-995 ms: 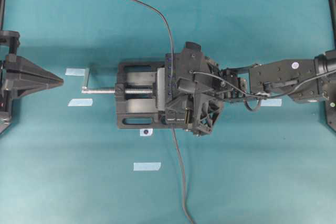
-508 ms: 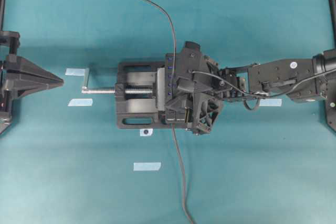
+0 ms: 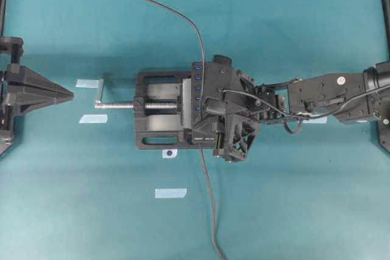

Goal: Insert the USB into the front port of the fixed hub.
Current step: 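Push the USB plug into the hub port with the right gripper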

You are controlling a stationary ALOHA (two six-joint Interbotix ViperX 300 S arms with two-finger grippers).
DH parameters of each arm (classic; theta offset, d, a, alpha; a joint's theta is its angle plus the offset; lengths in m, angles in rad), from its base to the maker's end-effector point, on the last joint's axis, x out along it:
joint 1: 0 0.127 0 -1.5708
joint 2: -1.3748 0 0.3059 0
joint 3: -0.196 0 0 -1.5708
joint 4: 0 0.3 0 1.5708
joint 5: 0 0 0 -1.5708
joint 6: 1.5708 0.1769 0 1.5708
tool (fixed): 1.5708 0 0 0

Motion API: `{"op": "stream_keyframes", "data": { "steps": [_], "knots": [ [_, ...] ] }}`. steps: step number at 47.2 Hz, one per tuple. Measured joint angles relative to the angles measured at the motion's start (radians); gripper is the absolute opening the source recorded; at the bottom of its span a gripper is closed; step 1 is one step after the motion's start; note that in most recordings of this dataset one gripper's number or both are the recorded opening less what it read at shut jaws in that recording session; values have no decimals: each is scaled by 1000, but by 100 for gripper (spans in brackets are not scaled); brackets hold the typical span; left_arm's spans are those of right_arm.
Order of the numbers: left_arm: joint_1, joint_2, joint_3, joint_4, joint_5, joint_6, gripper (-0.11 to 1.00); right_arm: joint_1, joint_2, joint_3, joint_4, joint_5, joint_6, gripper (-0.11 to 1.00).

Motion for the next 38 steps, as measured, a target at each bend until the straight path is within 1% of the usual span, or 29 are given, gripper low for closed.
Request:
{"op": "stream_keyframes", "data": {
  "steps": [21,38],
  "knots": [
    [0,0,0,0,-2,0,0,-2,28,-12,0,-2,3,7],
    [0,0,0,0,-9,0,0,-2,28,12,2,-8,67,7]
  ]
}}
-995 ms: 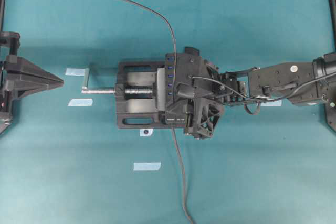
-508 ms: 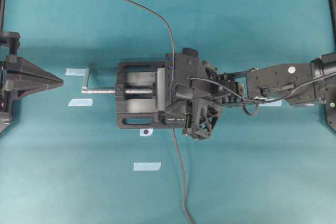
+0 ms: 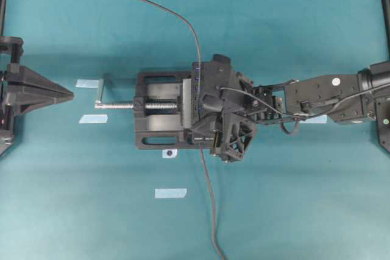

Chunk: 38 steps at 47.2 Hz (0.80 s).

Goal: Insert the USB into the front port of the fixed hub.
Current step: 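Push the USB plug into the hub port with the right gripper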

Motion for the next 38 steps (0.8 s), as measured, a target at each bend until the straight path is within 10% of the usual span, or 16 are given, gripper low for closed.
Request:
{"op": "stream_keyframes", "data": {
  "steps": [38],
  "knots": [
    [0,2,9,2,-12,0,0,3,6,6,0,-9,8,8]
  ]
}}
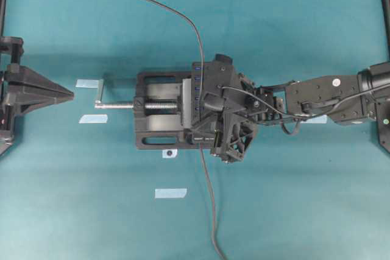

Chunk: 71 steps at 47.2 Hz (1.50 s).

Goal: Insert the USB into the front port of the fixed hub.
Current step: 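Push the USB plug into the hub port with the right gripper, then open the right gripper and withdraw it rightward from the hub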

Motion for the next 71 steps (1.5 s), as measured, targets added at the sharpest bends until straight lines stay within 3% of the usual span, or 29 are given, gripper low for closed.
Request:
{"op": "stream_keyframes", "data": {
  "steps": [10,15,23,27,46,71],
  "knots": [
    [0,-2,2,-2,-2,0,0,0,2,3,-5,-32,0,16],
    [0,-2,3,0,-2,0,0,3,6,12,-2,-15,0,32],
    [2,-2,5,-2,-2,0,0,17,3,12,-9,-6,0,71],
    [0,-2,5,-2,-2,0,0,18,0,11,-8,3,-2,80],
    [0,-2,5,-2,-6,0,0,9,-11,-18,-38,110,0,80],
    [2,-3,5,-2,-6,0,0,-12,-63,2,-38,127,-3,80]
  ]
}}
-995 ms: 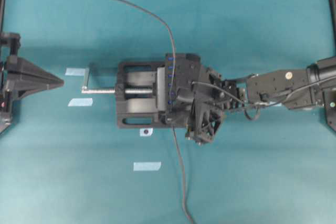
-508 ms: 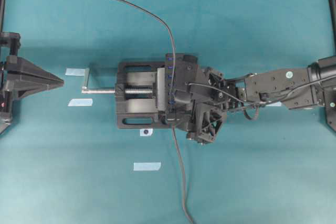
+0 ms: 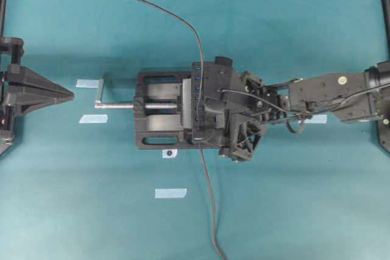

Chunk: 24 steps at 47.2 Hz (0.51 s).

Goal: Insert the USB into the front port of the fixed hub.
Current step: 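Open the right gripper and withdraw it rightward from the hub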

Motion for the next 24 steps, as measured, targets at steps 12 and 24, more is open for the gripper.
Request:
{"op": "stream_keyframes", "data": {
  "steps": [12,24],
  "knots": [
    [-2,-3,3,0,0,-2,0,-11,-64,37,-2,3,0,80],
    [0,-5,8,0,0,-2,0,-18,-141,77,0,2,0,79]
  ]
}}
